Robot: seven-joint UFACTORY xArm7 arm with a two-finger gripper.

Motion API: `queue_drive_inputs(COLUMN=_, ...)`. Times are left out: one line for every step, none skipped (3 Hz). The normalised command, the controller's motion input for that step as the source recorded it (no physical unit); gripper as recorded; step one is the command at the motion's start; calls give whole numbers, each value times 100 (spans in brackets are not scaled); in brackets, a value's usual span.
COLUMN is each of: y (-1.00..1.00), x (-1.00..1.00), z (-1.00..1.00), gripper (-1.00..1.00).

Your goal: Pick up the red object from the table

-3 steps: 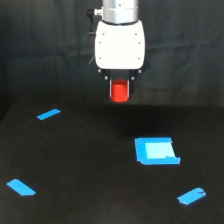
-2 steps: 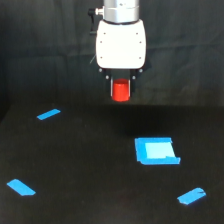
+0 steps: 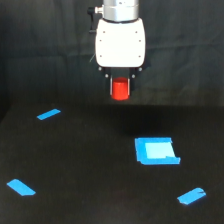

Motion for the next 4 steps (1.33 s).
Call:
queue_drive_inputs(y=5, x=4, z=2, gripper=-94)
queue_drive_inputs(y=4, x=4, z=13, gripper=-95)
queue_drive_inputs(y=-2, x=3, z=11, gripper=-82)
queue_drive_inputs(y=-7, x=6, z=1, gripper=-98)
